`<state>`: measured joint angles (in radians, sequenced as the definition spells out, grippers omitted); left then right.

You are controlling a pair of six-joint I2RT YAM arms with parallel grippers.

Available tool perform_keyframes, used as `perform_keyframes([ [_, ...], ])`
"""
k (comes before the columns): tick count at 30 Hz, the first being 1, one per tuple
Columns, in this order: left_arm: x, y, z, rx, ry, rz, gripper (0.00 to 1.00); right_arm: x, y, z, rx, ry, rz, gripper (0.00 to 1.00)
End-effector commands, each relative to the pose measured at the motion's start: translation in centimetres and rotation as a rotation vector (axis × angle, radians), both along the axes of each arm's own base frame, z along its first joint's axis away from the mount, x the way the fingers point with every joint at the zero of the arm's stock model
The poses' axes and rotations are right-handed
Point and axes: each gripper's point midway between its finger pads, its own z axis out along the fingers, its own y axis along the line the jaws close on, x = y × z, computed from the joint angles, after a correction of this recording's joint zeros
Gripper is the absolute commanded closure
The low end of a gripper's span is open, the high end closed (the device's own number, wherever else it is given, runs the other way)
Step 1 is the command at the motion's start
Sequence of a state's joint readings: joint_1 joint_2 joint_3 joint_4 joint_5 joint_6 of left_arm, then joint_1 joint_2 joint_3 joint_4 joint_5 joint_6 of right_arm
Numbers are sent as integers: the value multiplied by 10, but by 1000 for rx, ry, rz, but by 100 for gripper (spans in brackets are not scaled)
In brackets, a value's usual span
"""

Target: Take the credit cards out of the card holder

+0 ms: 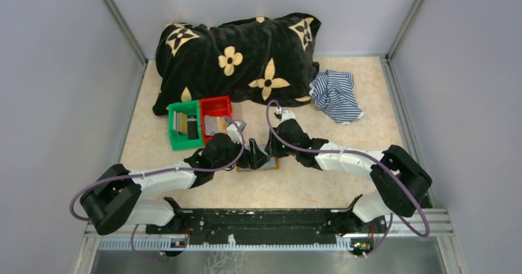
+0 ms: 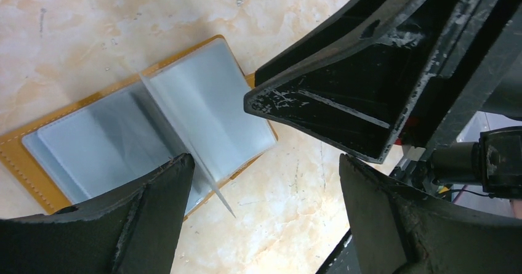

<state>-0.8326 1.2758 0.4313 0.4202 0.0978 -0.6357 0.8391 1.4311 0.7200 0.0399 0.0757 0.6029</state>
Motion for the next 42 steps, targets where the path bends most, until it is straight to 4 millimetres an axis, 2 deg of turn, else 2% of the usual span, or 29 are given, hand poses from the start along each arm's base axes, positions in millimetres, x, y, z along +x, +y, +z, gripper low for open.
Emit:
perform_keyframes([
  [1, 5, -20, 30, -71, -58, -42, 7, 6, 2, 16, 42, -43, -5, 68],
  [9, 8, -35, 42, -74, -88, -80, 7, 6, 6, 14, 37, -35, 12, 68],
  [12, 9, -34, 43, -65, -94, -72, 6, 7, 3, 14, 28, -36, 9, 69],
  [20, 15, -5, 31, 15, -128, 34, 6, 4, 8, 9, 40, -20, 40, 69],
  [26, 14, -10, 15, 10, -83, 32, 6, 1, 10, -2, 41, 4, 48, 68],
  [27, 15, -11, 12, 10, -76, 32, 6, 1, 10, -4, 38, 10, 50, 70],
  [29, 14, -13, 8, 7, -66, 29, 8, 0, 11, -10, 27, 27, 53, 87],
  [32, 14, -14, 3, 13, -55, 30, 9, -3, 12, -22, 18, 67, 52, 100],
  [39, 14, -10, -17, 46, 4, 56, 12, -11, 4, -47, -11, 117, 39, 100],
  [42, 11, -12, -22, 14, 31, 62, 11, -15, 2, -51, 8, 142, 38, 100],
])
